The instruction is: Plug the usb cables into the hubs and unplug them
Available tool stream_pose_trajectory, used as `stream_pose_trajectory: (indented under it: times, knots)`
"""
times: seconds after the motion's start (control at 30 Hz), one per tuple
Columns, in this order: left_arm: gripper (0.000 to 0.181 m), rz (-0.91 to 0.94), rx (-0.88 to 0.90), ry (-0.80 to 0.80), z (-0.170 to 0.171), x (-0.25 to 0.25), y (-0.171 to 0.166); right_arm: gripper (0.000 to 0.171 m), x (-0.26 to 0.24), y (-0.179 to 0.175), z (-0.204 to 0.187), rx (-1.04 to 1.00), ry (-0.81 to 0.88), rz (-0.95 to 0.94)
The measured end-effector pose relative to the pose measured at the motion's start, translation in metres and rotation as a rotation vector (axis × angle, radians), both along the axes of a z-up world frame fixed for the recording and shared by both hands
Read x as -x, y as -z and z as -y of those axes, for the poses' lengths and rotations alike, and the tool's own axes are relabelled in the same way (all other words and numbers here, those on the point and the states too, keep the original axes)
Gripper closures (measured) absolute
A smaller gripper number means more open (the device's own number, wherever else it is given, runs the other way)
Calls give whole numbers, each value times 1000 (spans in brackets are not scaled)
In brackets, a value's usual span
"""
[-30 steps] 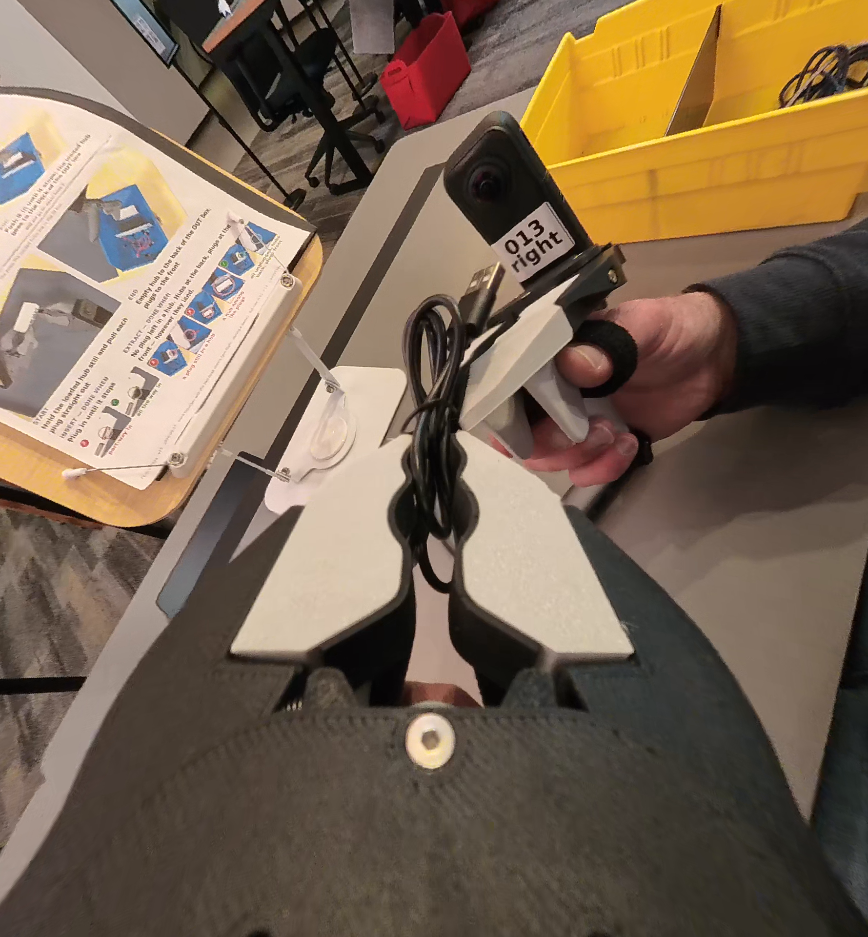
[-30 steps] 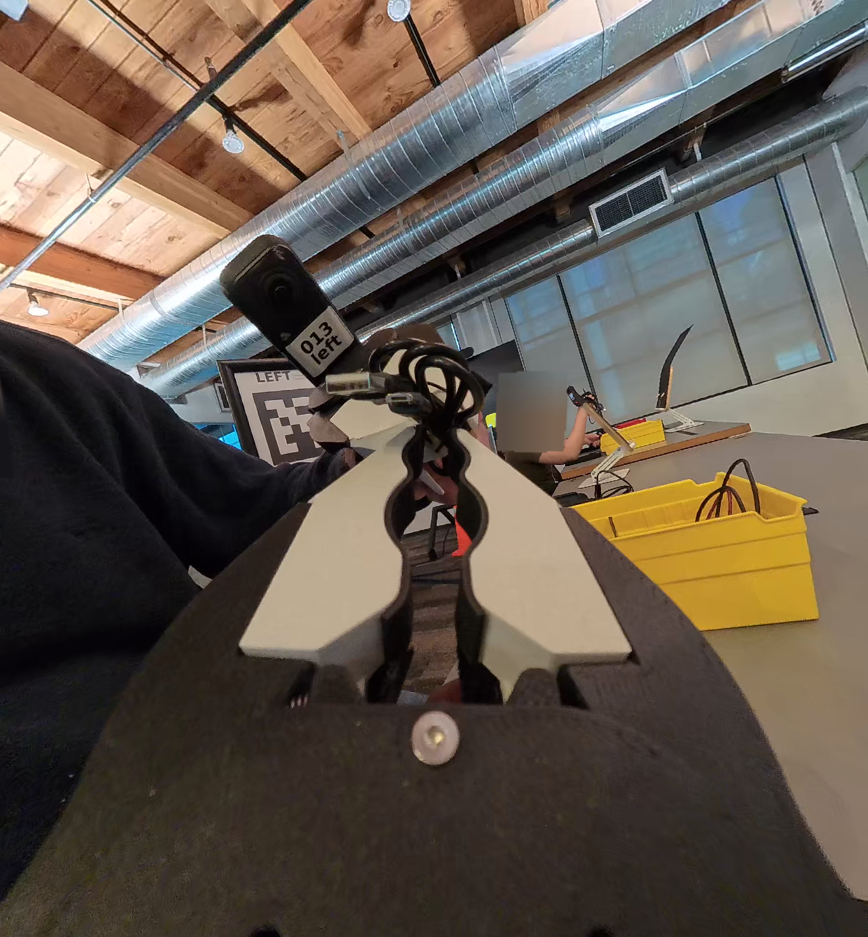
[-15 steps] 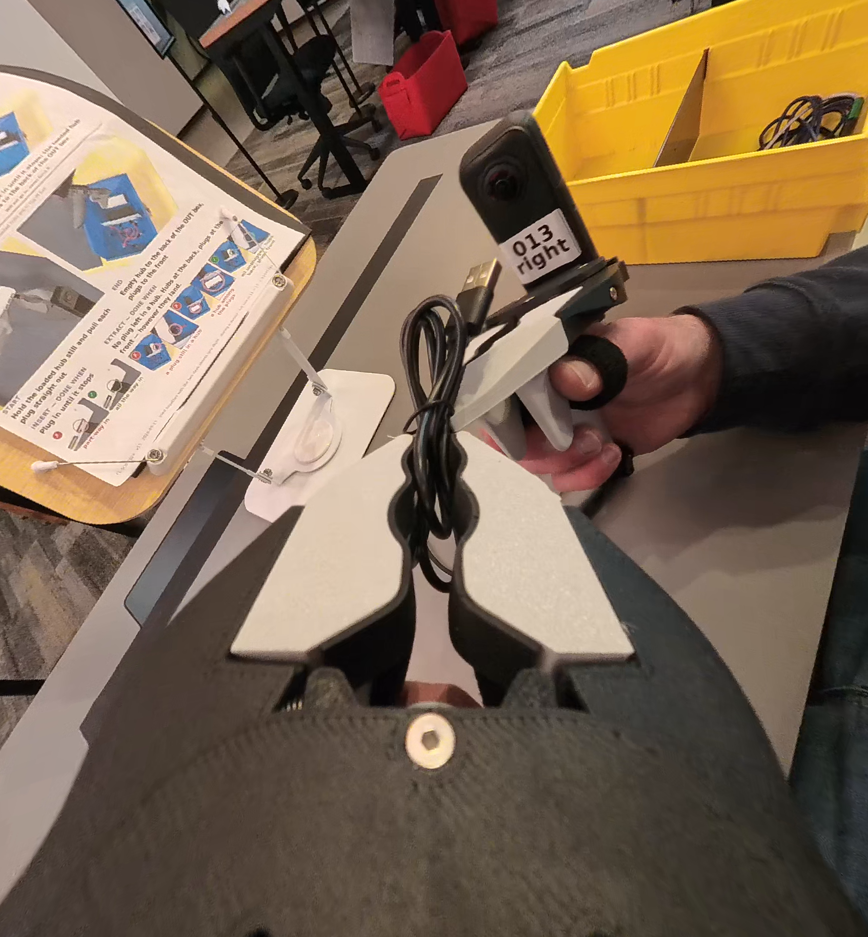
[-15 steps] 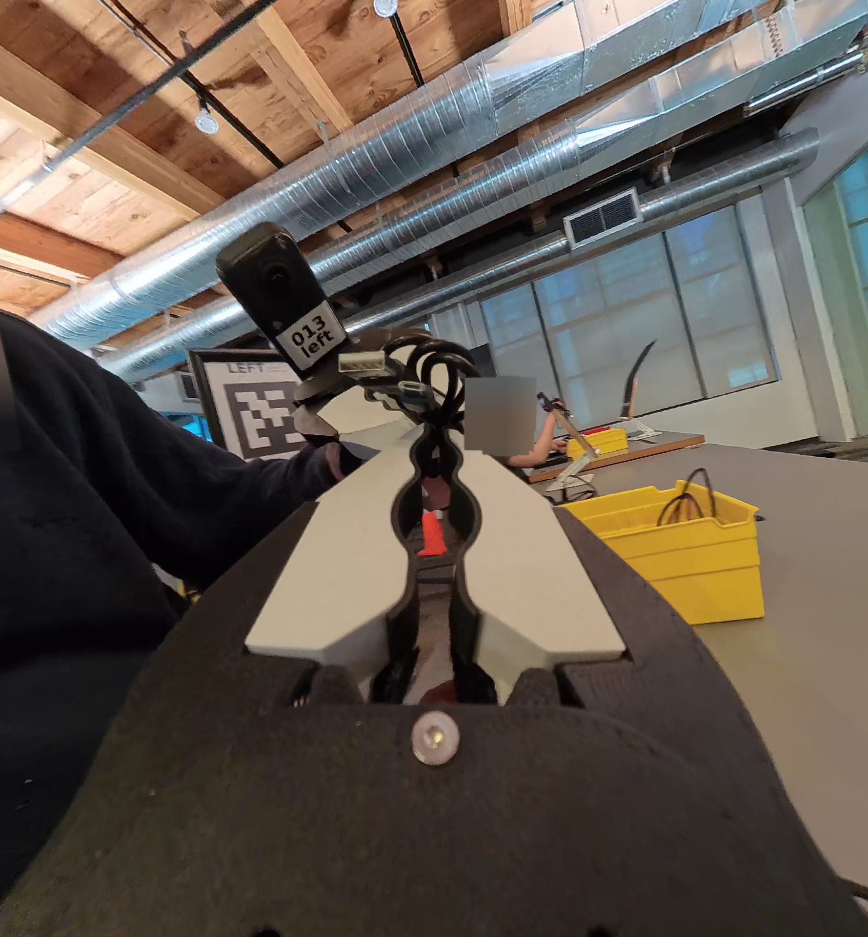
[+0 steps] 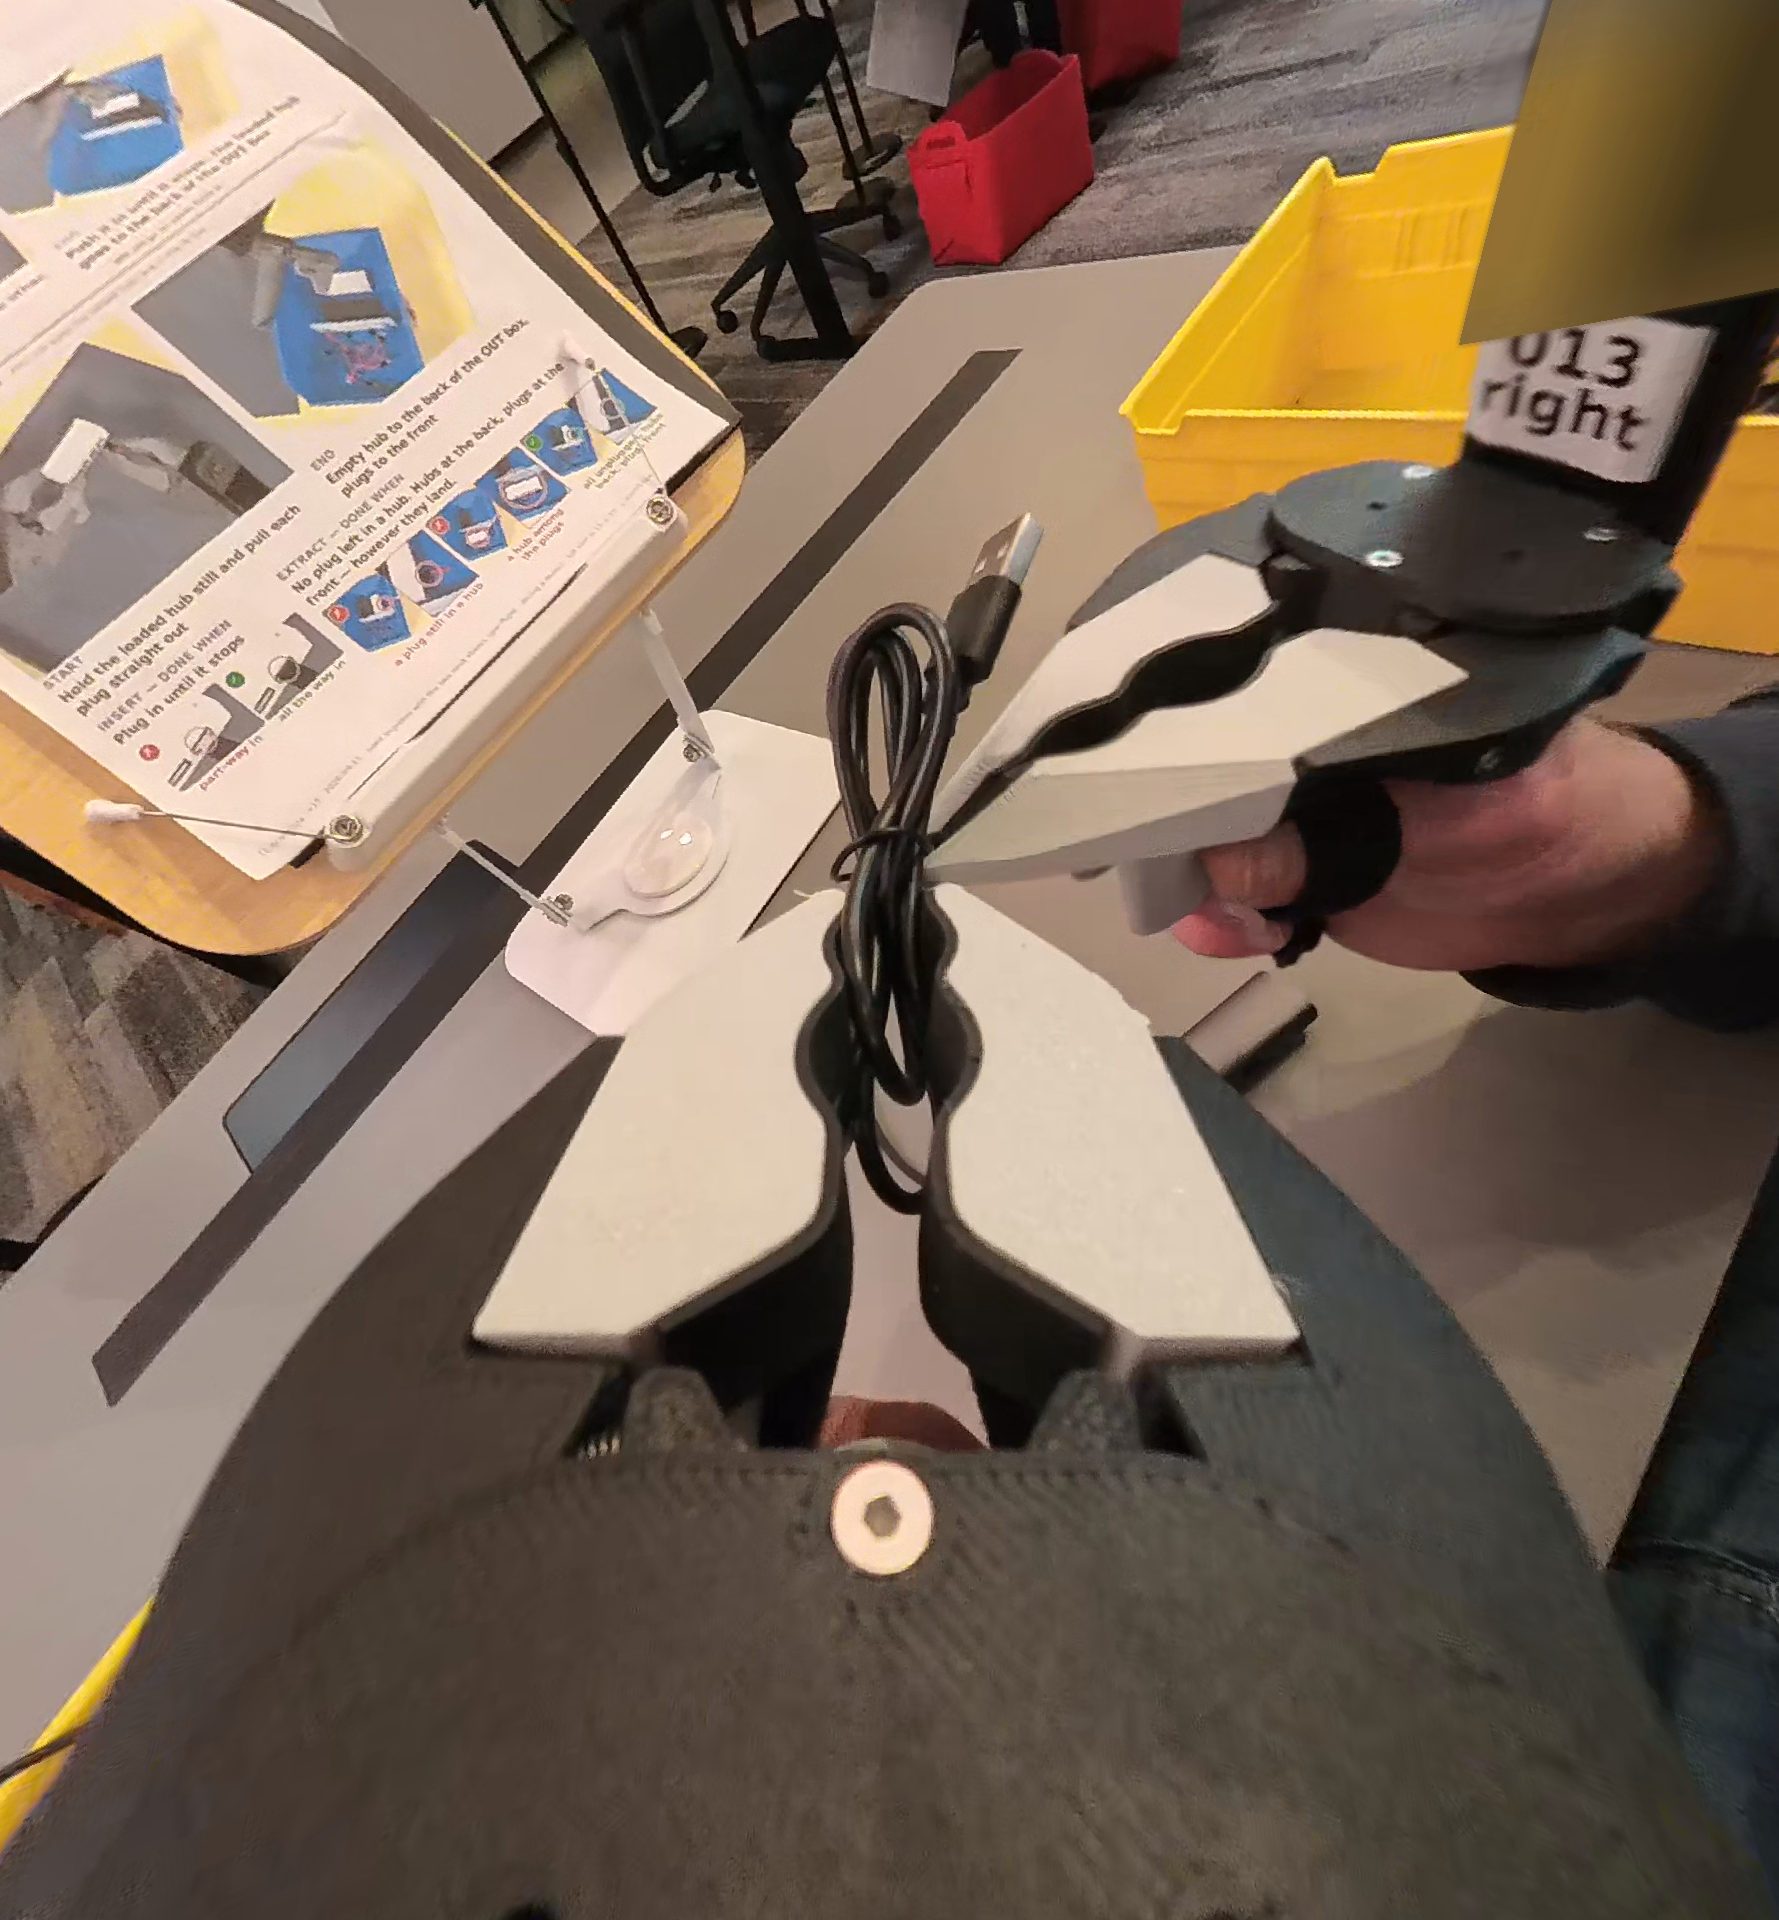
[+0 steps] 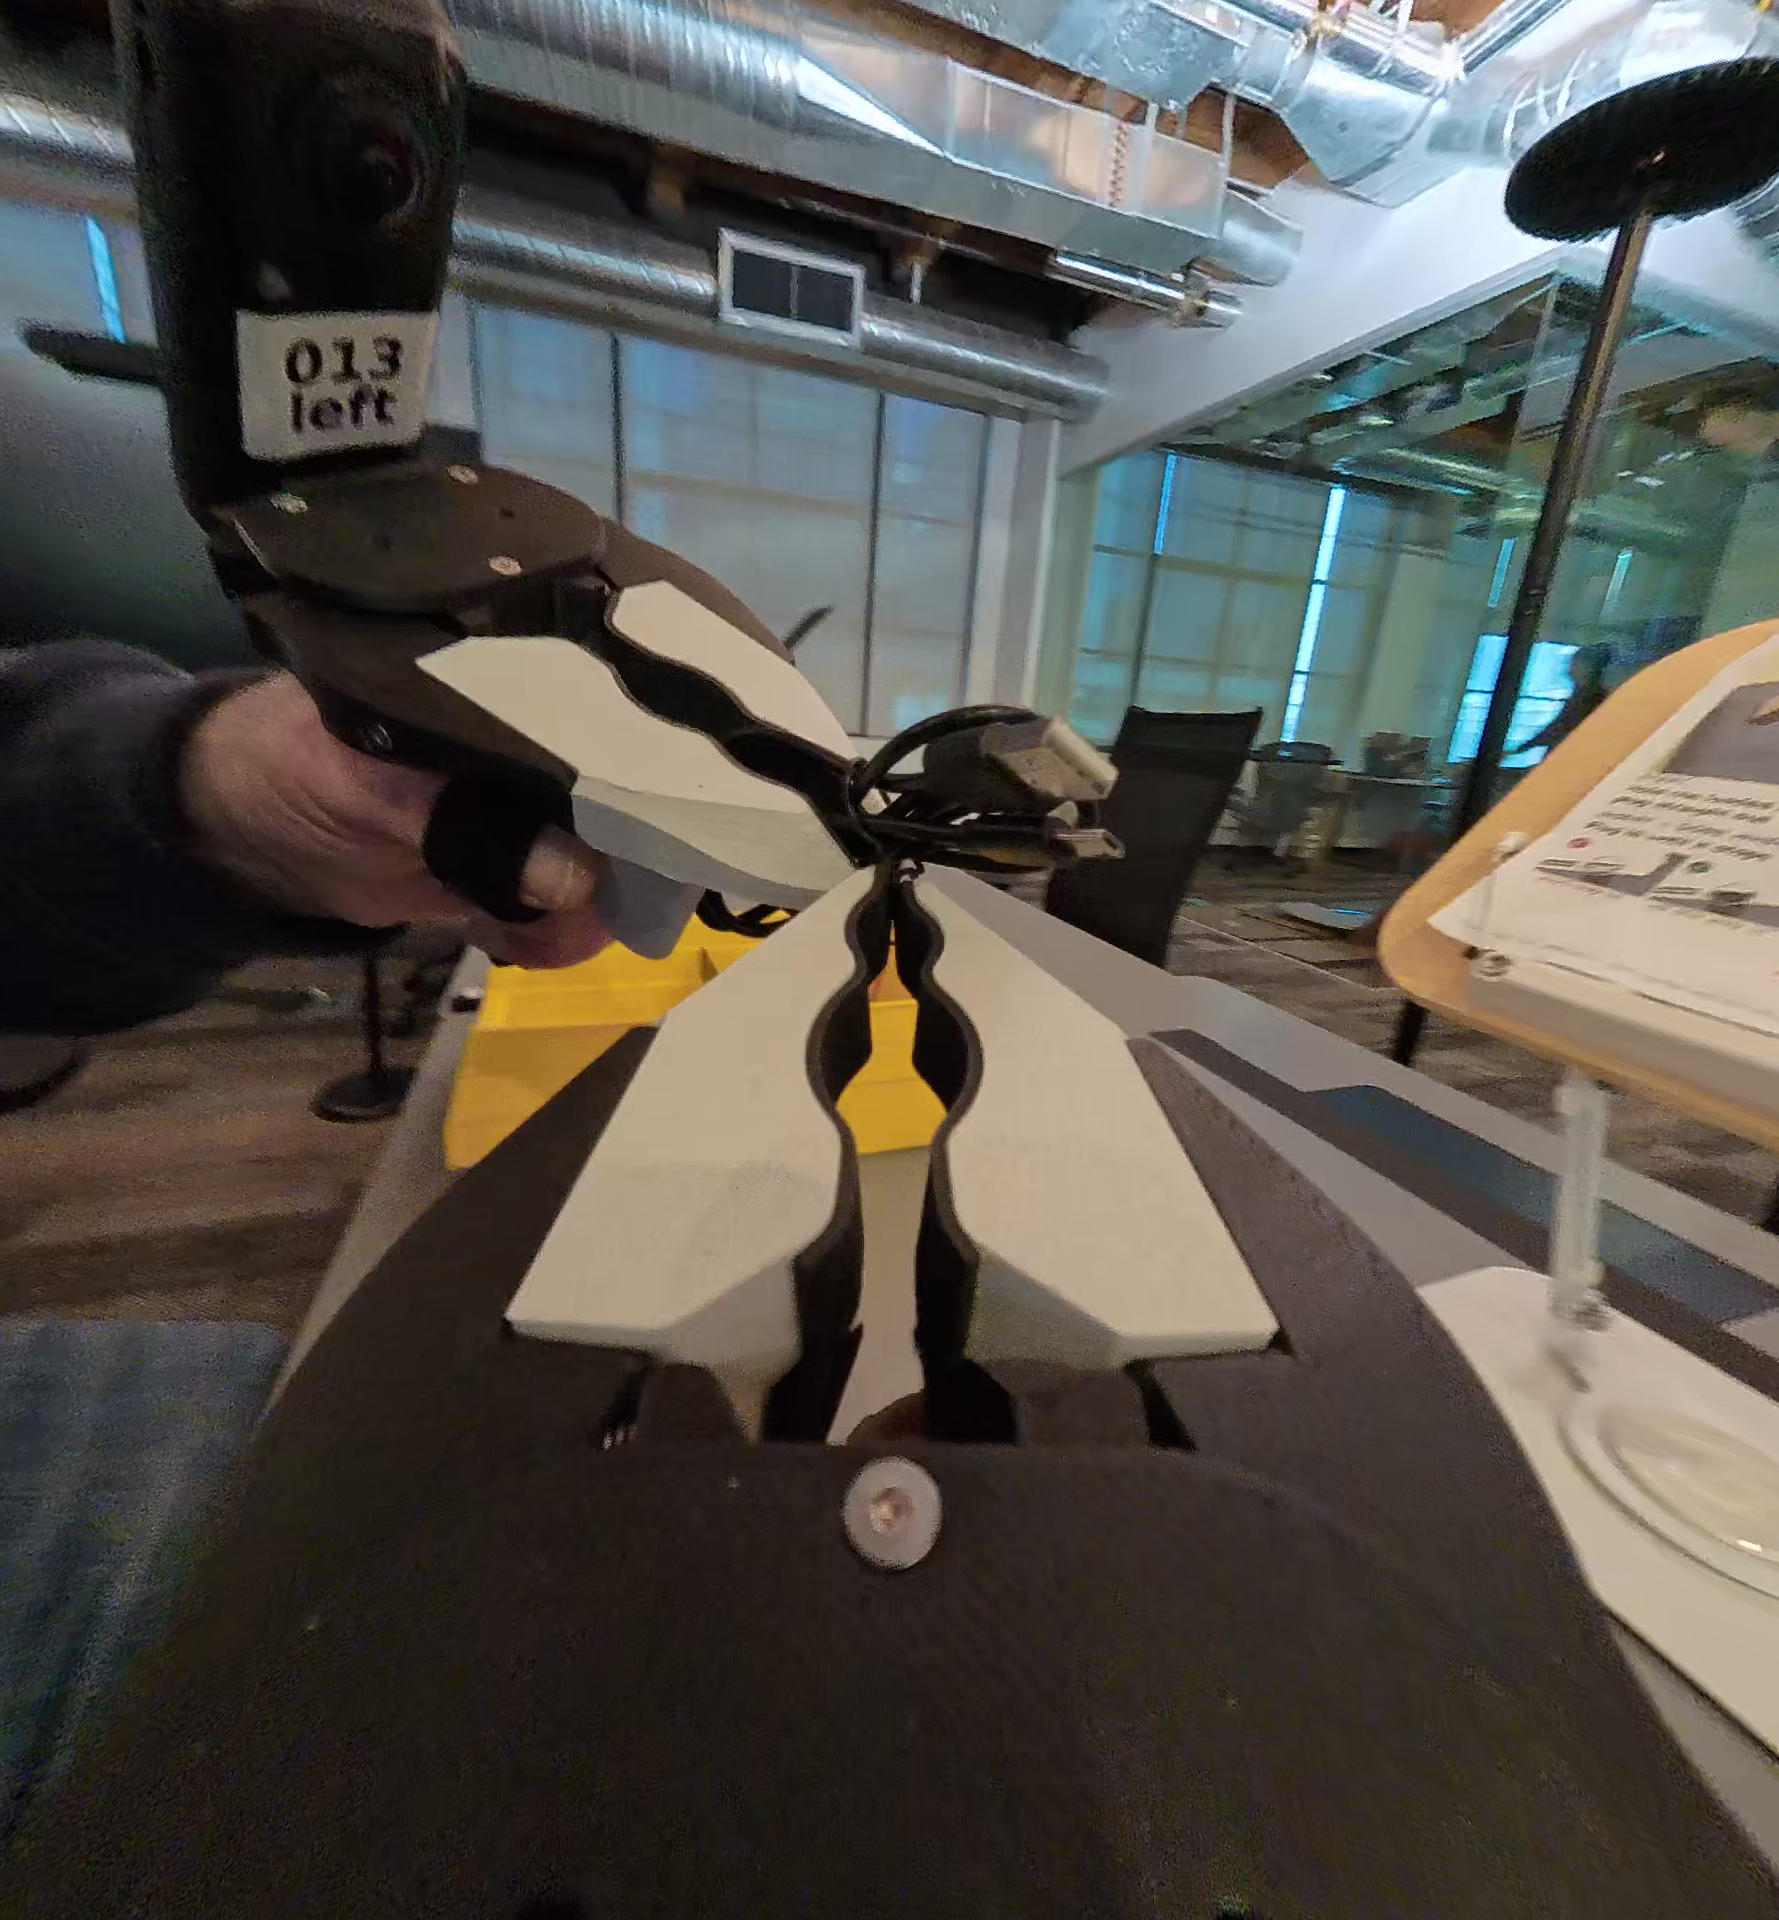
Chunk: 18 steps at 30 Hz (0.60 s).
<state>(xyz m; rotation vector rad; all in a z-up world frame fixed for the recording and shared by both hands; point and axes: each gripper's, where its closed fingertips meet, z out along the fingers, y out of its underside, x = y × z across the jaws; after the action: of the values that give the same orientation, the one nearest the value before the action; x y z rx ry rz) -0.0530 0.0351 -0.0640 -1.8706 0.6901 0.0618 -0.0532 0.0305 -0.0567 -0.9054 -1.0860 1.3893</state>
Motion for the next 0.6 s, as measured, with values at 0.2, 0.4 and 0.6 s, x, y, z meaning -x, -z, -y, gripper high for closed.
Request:
stream_pose_trajectory:
  times: [0.2, 0.4, 0.6]
  knots:
    - [173, 54, 13, -35, -2, 1, -1, 171, 1, 1, -3, -221, 203, 52]
    - [173, 98, 27, -43, -1, 0, -1, 171, 0, 0, -4, -396, 309, 72]
    - [173, -77, -68, -30, -1, 0, -5, 171, -1, -3, -1, -63, 51, 65]
